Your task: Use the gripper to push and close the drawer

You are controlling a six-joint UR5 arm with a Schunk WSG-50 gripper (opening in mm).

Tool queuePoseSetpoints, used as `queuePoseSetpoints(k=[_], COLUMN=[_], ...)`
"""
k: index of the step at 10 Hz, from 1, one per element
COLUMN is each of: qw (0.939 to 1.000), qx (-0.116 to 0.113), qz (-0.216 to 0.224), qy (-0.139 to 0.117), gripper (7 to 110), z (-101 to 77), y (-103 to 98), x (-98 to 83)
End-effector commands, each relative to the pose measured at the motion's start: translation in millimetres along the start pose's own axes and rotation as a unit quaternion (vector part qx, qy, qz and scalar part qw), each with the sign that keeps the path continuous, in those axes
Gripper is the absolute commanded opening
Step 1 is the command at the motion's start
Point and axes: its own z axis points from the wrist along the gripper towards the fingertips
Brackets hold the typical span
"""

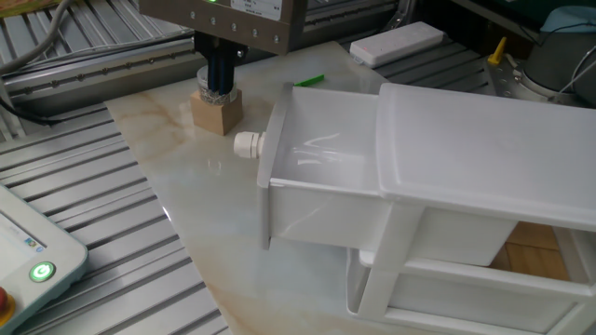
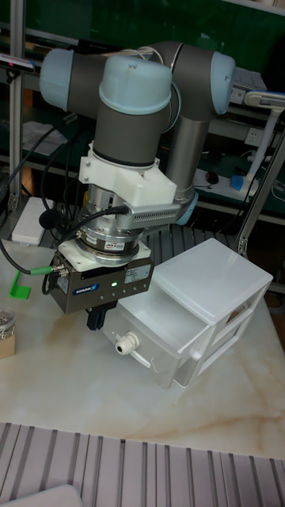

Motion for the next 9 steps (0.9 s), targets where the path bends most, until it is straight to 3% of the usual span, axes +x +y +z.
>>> queuePoseSetpoints(k=[1,2,9], qw=[1.0,0.9999,0.9978], qx=[0.001,0.01,-0.02], qz=[0.002,-0.003,-0.009], qy=[-0.002,0.008,0.063], gripper=[7,7,7], z=[-1.1,-1.2,-3.3], y=[-1,-6,9], x=[-0.3,5.0,32.3])
